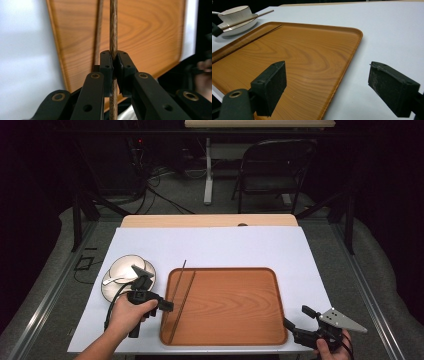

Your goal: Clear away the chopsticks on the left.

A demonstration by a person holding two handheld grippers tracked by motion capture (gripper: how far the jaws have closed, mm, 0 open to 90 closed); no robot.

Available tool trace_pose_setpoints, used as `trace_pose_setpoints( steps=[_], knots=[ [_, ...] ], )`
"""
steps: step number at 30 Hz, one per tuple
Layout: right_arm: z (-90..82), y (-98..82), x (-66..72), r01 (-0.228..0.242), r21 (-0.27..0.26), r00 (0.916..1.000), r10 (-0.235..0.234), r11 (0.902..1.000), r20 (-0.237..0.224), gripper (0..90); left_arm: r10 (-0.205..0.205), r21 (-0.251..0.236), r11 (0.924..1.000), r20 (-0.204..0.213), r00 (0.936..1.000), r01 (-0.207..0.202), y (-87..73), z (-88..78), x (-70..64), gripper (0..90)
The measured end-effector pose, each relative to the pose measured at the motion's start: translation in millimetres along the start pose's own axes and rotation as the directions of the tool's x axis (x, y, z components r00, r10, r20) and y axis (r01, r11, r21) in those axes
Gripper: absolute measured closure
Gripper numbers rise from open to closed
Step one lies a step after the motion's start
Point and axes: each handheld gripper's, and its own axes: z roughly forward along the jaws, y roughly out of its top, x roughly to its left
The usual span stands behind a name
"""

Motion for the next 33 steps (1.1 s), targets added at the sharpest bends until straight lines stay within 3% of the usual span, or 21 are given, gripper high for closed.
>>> trace_pose_setpoints(
  steps=[15, 24, 33],
  knots=[
    [-0.3, -0.1, 0.0, -0.004, 0.000, 1.0000, 0.004, 1.0000, -0.002, 14.7, -0.014, 0.075, 0.9970, -0.069, 0.9975, 0.019, -3.0, 29.1, 9.2, 83.7],
    [0.0, 0.0, 0.0, -0.001, -0.001, 1.0000, 0.001, 1.0000, -0.001, 14.7, 0.009, 0.065, 0.9979, -0.097, 0.9953, -0.003, -5.4, 35.8, 12.3, 83.3],
    [0.2, 0.1, -0.3, -0.001, 0.001, 1.0000, 0.001, 1.0000, -0.002, 14.7, 0.012, 0.062, 0.9981, -0.109, 0.9939, -0.005, -5.5, 31.9, 13.0, 78.6]
  ],
)
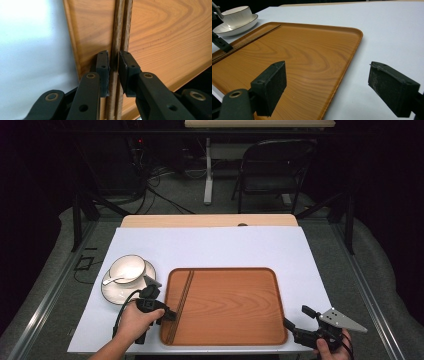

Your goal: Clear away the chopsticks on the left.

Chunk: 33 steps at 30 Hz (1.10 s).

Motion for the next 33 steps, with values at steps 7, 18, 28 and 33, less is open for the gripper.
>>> trace_pose_setpoints(
  steps=[7, 18, 28, 33],
  knots=[
    [0.0, 0.0, 0.0, 0.001, 0.000, 1.0000, -0.001, 1.0000, 0.001, 14.7, 0.007, -0.011, 0.9999, 0.004, 1.0000, -0.007, -1.1, -3.2, -1.4, 77.1],
    [-0.4, -0.1, 0.3, -0.003, -0.002, 1.0000, 0.003, 1.0000, 0.000, 14.7, 0.111, -0.074, 0.9905, -0.064, 0.9918, -0.116, -5.5, -20.2, -14.3, 67.4],
    [-0.2, 0.0, 0.5, -0.001, -0.003, 1.0000, 0.001, 1.0000, 0.000, 14.7, 0.224, -0.236, 0.9352, -0.184, 0.9571, -0.264, -25.8, -52.3, -9.7, 59.7],
    [-0.1, 0.1, 0.7, 0.000, -0.003, 1.0000, 0.000, 1.0000, 0.003, 14.7, 0.257, -0.303, 0.8958, -0.245, 0.9349, -0.326, -35.5, -61.4, -1.8, 55.8]
  ],
)
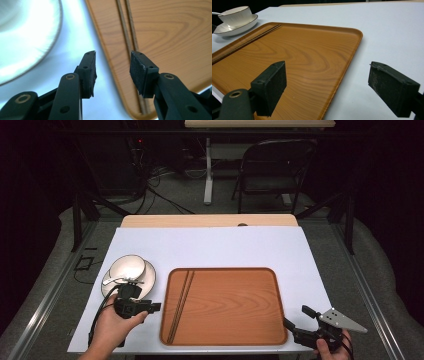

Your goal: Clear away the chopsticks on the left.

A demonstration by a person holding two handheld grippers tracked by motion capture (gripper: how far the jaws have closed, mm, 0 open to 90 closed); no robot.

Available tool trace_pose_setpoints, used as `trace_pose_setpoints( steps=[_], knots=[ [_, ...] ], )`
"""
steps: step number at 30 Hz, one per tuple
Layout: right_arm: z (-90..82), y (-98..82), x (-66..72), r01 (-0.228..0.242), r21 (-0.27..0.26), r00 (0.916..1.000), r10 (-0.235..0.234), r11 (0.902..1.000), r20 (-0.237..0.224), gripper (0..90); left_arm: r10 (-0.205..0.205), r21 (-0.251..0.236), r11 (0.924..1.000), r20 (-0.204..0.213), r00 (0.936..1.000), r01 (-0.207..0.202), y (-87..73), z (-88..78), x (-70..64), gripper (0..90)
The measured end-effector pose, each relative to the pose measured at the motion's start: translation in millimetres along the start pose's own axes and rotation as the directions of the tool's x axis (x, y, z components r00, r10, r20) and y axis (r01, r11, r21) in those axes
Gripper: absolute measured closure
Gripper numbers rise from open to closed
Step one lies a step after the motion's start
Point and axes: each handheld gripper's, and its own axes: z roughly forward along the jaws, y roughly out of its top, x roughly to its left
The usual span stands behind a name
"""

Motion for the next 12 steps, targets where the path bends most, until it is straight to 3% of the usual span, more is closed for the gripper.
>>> trace_pose_setpoints(
  steps=[6, 12],
  knots=[
    [0.0, -0.1, -0.1, 0.000, -0.001, 1.0000, 0.000, 1.0000, 0.001, 14.7, 0.047, -0.072, 0.9961, -0.060, 0.9971, -0.051, -11.9, -4.8, 8.3, 51.8],
    [-0.3, -0.2, 0.2, -0.003, -0.001, 1.0000, 0.003, 1.0000, 0.002, 14.7, 0.086, -0.161, 0.9819, -0.090, 0.9922, -0.100, -22.2, -7.9, 15.4, 45.6]
  ],
)
